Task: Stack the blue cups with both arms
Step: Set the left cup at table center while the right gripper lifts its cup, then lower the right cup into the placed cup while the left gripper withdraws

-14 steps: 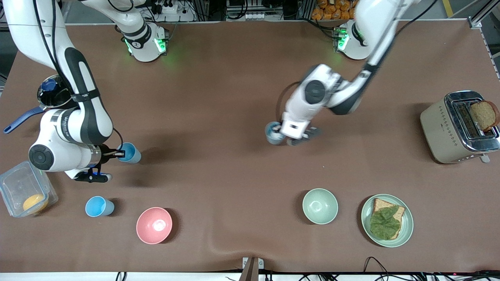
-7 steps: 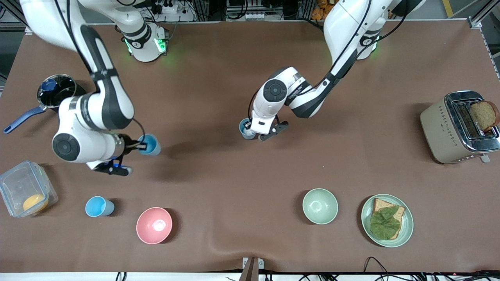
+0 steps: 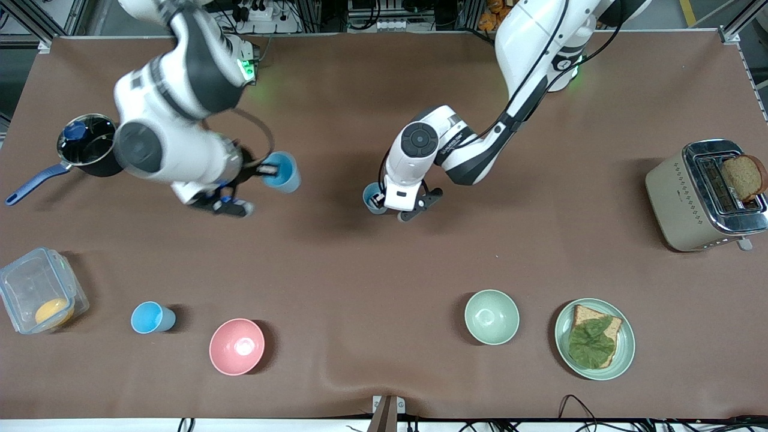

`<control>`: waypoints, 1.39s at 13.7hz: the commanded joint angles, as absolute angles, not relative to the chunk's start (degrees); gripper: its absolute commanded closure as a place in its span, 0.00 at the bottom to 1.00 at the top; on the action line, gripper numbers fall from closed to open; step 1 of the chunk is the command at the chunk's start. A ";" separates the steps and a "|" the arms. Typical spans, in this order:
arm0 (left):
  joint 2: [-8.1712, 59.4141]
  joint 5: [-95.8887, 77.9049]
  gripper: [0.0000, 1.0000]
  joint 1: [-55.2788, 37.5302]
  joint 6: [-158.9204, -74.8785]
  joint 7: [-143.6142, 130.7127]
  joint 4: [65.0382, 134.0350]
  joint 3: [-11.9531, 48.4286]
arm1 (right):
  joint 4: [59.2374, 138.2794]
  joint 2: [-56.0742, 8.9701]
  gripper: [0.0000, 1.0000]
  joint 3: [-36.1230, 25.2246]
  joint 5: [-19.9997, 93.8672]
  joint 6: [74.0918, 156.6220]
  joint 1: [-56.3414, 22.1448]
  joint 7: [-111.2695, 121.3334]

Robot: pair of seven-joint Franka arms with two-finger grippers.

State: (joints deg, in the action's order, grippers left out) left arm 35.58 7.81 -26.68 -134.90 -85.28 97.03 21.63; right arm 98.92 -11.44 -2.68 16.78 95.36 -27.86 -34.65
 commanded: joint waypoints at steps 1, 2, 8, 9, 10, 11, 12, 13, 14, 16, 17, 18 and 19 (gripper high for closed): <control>23.41 11.60 0.00 -24.80 -124.92 -86.75 97.91 20.92 | 99.40 -11.25 1.00 -3.34 16.96 96.94 -32.59 -40.06; 20.33 11.78 0.00 -22.70 -122.63 -85.88 97.91 20.92 | 99.40 -11.51 1.00 -3.34 16.79 97.73 -33.83 -41.73; 5.29 10.64 0.00 -5.39 -106.55 -47.37 97.82 21.18 | 99.23 -17.82 1.00 -3.25 17.40 110.36 -40.15 -46.32; 3.53 8.81 0.00 -1.71 -104.61 -38.93 97.74 21.09 | 99.14 -19.67 1.00 -3.25 17.40 112.91 -41.21 -46.32; 1.78 5.92 0.00 1.90 -103.81 -31.28 97.82 21.01 | 98.97 -20.99 1.00 -3.25 17.40 114.59 -41.74 -46.32; 1.15 4.93 0.00 2.89 -103.10 -25.81 97.82 19.79 | 98.62 -22.22 1.00 -3.25 17.40 115.39 -42.36 -46.32; 1.06 4.66 0.00 2.90 -101.09 -22.01 97.65 17.43 | 98.44 -23.37 1.00 -3.25 17.32 115.57 -43.15 -46.32; 1.05 4.48 0.00 3.16 -98.81 -19.62 96.34 16.18 | 97.83 -24.51 1.00 -3.25 17.31 115.92 -43.94 -46.32; 1.23 4.40 0.00 3.16 -96.09 -18.47 93.98 14.34 | 97.30 -25.65 1.00 -3.25 17.40 117.06 -44.12 -46.41; 1.23 4.39 0.00 2.64 -93.87 -15.05 91.76 10.65 | 96.59 -27.59 1.00 -3.25 17.49 118.30 -44.99 -46.41; 1.23 4.39 0.00 2.90 -93.69 -13.29 90.89 9.94 | 96.07 -28.12 1.00 -3.25 17.49 118.39 -45.26 -46.41; 1.14 4.31 0.00 2.90 -93.00 -12.58 90.62 9.15 | 95.89 -28.65 1.00 -3.25 17.58 118.39 -45.35 -46.49; 0.97 3.61 0.00 2.99 -92.64 -12.66 90.53 8.97 | 95.28 -29.17 1.00 -3.25 17.58 118.65 -45.35 -46.49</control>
